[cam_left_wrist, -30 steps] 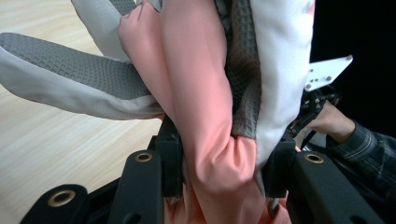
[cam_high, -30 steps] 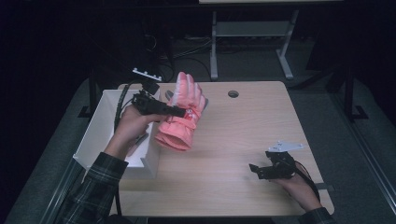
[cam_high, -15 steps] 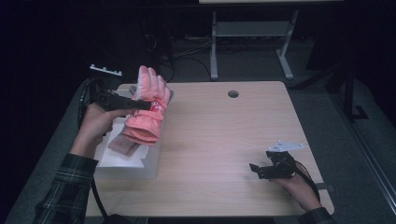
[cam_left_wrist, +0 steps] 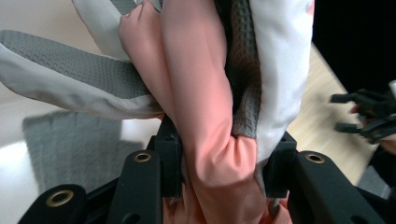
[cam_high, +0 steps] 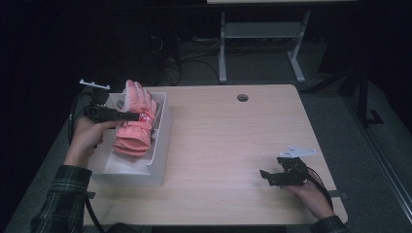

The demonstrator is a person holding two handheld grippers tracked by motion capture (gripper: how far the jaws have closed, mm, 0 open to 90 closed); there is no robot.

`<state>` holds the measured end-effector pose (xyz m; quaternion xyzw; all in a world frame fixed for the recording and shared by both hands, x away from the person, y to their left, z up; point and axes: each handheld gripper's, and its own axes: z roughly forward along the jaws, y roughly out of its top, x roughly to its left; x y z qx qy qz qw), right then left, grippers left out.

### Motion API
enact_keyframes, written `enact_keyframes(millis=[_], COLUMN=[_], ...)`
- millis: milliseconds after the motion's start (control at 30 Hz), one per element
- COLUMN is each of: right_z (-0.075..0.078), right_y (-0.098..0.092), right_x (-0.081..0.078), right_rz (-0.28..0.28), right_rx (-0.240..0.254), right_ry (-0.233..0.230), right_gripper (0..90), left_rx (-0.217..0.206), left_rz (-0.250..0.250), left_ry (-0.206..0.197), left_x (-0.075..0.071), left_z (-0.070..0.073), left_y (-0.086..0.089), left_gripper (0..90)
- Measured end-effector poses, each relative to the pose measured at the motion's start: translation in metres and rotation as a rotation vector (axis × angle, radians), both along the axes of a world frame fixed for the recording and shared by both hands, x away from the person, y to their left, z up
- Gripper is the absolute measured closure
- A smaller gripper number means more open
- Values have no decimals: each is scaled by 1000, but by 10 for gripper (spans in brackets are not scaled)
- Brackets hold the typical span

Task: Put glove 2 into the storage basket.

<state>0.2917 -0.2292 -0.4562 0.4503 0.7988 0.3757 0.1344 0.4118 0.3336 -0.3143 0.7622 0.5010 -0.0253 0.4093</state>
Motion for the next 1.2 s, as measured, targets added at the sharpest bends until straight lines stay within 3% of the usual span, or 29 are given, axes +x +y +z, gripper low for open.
enact_keyframes(millis=[467, 700, 867, 1000, 1200], right_z=[0, 1, 1, 1, 1], right_y=[-1, -1, 1, 0, 1], right_x=[0, 0, 0, 0, 0], right_rz=[2, 4, 7, 5, 14], right_rx=[-2, -1, -2, 0, 0], right_ry=[2, -1, 4, 5, 9], right_gripper=[124, 124, 124, 124, 124], left_rx=[78, 81, 69, 90, 94], left_rz=[2, -8, -6, -1, 16], left_ry=[98, 141, 134, 118, 36], left_x=[16, 20, 20, 20, 15], left_z=[-65, -88, -91, -86, -62], left_y=[-12, -17, -16, -14, -9], left_gripper=[563, 523, 465, 315, 218])
